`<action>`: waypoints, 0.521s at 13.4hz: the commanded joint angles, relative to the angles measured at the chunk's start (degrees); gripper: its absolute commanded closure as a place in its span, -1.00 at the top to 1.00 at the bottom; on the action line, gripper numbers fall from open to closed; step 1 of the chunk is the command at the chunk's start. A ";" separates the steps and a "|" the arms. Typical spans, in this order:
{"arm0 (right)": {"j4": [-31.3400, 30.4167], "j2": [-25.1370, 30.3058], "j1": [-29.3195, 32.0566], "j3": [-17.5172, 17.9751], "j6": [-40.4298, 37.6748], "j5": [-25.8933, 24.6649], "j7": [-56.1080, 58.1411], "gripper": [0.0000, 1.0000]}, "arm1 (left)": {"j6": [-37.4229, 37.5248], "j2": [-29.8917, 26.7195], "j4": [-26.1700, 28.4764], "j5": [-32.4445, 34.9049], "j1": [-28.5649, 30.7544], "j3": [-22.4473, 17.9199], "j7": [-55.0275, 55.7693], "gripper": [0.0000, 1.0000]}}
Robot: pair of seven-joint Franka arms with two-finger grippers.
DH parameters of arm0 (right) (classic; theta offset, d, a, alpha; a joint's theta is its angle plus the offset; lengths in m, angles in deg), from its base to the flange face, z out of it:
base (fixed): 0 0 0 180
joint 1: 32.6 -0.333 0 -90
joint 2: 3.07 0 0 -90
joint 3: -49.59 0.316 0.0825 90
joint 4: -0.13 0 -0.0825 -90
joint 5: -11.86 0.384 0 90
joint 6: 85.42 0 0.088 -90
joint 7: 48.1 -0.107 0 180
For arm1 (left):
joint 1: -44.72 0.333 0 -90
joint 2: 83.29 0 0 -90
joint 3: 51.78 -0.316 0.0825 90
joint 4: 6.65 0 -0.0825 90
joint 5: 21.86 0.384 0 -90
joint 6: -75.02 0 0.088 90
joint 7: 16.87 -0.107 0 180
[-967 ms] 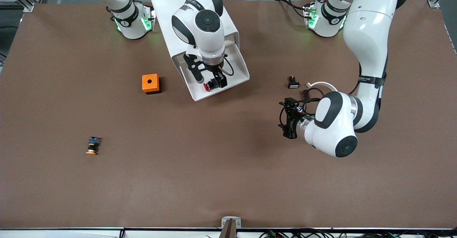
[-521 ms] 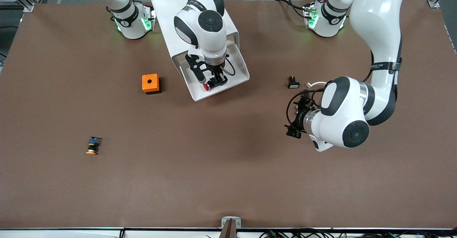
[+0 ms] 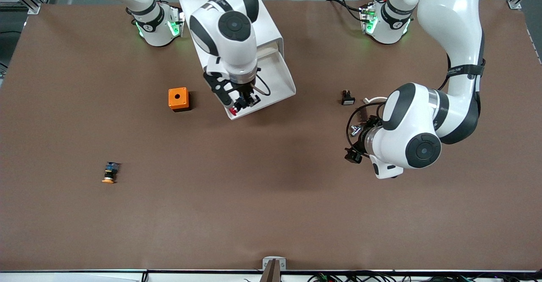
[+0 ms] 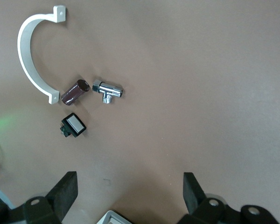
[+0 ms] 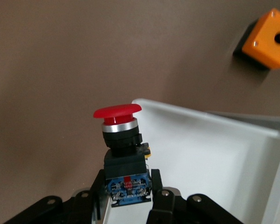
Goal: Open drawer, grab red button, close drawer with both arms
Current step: 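Lift the red button out with the right gripper while the left gripper releases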
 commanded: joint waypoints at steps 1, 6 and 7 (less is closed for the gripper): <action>3.06 0.25 7.01 0.63 -3.65 0.06 15.68 -0.97 | 0.14 -2.86 1.01 1.29 -0.33 -0.61 -4.08 0.99; 3.69 -0.81 24.40 0.45 -3.67 2.35 50.40 -0.96 | -0.04 -4.98 1.01 7.53 -0.50 0.09 -12.34 0.99; 3.69 -2.11 27.40 0.45 -3.31 2.35 55.69 -0.96 | -0.13 -4.89 1.01 7.53 -0.59 0.35 -14.01 0.99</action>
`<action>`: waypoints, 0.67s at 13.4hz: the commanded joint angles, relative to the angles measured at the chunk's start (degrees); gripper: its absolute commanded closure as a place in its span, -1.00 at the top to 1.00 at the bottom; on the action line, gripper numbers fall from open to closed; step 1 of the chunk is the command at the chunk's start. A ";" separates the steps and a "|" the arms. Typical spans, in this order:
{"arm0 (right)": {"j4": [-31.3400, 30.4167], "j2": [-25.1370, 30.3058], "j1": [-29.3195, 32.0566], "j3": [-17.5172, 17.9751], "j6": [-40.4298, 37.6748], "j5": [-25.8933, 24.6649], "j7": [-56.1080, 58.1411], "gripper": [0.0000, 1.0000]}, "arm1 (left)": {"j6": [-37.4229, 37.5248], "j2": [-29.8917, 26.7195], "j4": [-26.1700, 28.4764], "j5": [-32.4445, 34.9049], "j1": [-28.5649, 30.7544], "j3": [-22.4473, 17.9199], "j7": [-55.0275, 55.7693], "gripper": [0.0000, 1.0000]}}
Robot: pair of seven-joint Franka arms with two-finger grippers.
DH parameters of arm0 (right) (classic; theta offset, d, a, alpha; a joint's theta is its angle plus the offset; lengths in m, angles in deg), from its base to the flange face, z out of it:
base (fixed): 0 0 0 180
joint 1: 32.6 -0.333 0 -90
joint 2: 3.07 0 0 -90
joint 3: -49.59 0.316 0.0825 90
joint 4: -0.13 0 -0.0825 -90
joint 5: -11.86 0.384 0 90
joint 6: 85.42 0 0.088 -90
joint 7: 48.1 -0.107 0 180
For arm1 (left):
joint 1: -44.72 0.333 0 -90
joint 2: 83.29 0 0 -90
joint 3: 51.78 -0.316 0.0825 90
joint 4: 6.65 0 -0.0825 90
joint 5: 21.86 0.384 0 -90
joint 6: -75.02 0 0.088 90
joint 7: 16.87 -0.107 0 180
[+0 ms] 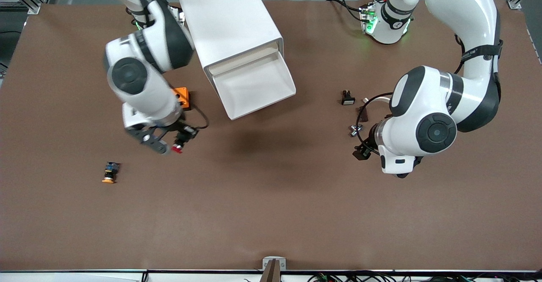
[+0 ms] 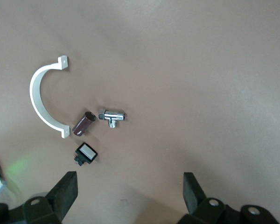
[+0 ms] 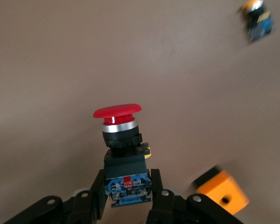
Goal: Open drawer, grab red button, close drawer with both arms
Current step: 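Lift the red button out with the right gripper while the left gripper releases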
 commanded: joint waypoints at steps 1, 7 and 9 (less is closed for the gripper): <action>0.87 -3.47 7.75 1.08 0.70 1.40 14.20 -0.95 | -1.09 -0.94 1.14 1.26 -1.14 0.26 -4.39 0.99; 0.35 -14.20 15.86 1.08 11.77 1.49 30.85 -0.95 | -12.33 3.17 2.28 1.35 -8.24 2.19 -8.18 0.99; 0.35 -16.58 17.53 1.08 14.05 1.49 33.84 -0.94 | -15.76 5.02 2.37 0.65 -10.19 2.89 -9.84 0.99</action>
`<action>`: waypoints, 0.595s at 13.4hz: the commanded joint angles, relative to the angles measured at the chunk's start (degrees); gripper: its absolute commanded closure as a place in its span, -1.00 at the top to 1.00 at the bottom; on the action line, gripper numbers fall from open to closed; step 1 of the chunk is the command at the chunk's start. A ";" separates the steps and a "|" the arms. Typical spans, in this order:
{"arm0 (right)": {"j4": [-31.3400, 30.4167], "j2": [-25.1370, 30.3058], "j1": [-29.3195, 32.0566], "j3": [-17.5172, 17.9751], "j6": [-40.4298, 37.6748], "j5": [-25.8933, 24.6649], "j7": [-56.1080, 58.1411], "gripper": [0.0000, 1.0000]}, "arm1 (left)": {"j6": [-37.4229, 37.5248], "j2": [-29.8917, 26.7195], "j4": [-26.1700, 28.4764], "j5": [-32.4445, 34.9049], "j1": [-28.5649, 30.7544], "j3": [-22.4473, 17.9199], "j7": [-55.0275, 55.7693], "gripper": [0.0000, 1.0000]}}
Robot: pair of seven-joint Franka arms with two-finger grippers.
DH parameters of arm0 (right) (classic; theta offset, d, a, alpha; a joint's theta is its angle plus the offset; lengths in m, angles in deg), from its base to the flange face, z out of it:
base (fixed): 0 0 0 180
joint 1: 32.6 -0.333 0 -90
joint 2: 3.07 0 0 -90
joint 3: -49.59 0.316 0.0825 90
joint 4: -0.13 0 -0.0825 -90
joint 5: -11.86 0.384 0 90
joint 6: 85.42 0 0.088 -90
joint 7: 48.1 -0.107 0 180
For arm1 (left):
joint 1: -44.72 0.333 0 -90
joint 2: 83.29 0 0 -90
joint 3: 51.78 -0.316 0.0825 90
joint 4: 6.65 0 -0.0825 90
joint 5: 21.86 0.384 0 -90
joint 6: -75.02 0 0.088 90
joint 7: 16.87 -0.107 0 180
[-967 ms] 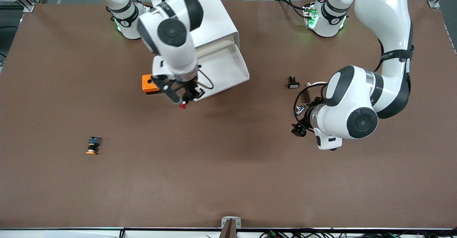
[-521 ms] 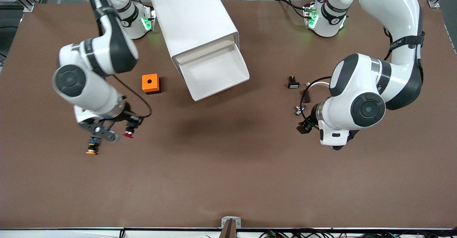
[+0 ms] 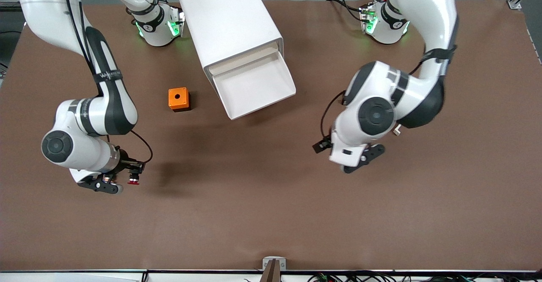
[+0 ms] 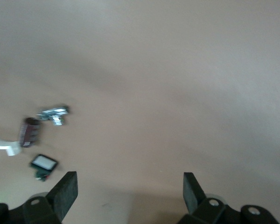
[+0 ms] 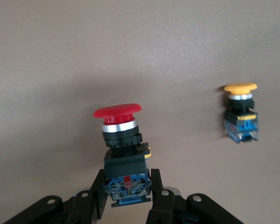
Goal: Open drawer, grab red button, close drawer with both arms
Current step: 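Lift the red button out with the right gripper while the left gripper releases, then place the red button beside the yellow button while the left gripper pushes drawer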
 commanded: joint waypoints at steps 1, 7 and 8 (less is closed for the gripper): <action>0.69 -3.07 3.13 1.01 2.53 0.64 4.59 -0.93 | -4.04 2.46 0.44 0.51 -1.90 1.94 -2.62 0.99; -1.24 -5.27 3.93 1.01 6.24 0.64 5.66 -0.72 | -5.02 5.37 1.24 -5.01 -6.03 4.85 -2.28 0.99; -1.24 -5.45 3.93 1.01 6.24 0.64 5.57 -0.52 | -5.02 5.81 1.59 -6.16 -6.91 4.85 -1.93 0.99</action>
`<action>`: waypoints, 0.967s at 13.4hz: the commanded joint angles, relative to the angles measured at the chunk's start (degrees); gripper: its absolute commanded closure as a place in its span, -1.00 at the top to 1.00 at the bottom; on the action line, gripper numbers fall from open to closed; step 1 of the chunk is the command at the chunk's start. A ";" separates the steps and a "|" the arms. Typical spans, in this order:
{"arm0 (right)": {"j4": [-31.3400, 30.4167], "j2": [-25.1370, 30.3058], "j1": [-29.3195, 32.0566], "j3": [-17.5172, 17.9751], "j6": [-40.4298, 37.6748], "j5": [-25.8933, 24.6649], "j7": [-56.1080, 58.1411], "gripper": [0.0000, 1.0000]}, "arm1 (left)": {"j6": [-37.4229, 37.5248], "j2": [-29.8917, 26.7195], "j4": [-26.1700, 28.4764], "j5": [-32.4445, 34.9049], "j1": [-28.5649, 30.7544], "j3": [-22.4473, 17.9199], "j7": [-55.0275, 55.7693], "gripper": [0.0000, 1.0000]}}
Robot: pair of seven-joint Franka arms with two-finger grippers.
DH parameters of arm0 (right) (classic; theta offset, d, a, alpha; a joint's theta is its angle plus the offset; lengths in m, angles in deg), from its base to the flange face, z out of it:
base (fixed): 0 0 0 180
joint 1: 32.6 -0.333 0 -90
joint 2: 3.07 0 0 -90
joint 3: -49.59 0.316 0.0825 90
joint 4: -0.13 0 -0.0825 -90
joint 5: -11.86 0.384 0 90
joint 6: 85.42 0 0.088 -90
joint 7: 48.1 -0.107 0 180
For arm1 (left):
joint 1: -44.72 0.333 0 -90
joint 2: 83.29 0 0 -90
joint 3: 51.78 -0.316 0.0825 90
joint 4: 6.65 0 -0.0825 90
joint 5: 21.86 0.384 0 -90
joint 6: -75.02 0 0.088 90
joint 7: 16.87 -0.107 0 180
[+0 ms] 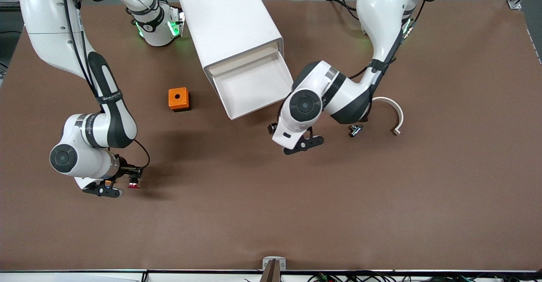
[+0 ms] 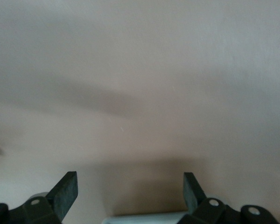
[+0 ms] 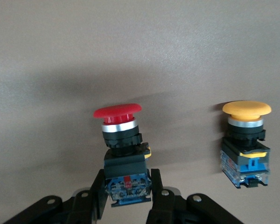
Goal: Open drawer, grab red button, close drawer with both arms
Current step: 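Place the red button beside the yellow button while the left gripper pushes drawer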
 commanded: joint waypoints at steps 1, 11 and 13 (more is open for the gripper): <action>-0.33 -0.27 0.83 0.88 0.59 0.63 0.88 -0.25 | -0.55 0.62 0.86 -2.71 -1.64 -0.21 -0.24 0.99; 2.91 9.81 6.11 2.90 -6.77 5.03 1.76 1.00 | -2.31 0.71 5.68 -7.72 -9.11 -0.21 4.33 0.99; 4.06 12.90 6.54 2.81 -8.80 5.29 4.64 1.00 | -2.14 0.27 7.09 -7.72 -10.60 -0.12 4.69 0.99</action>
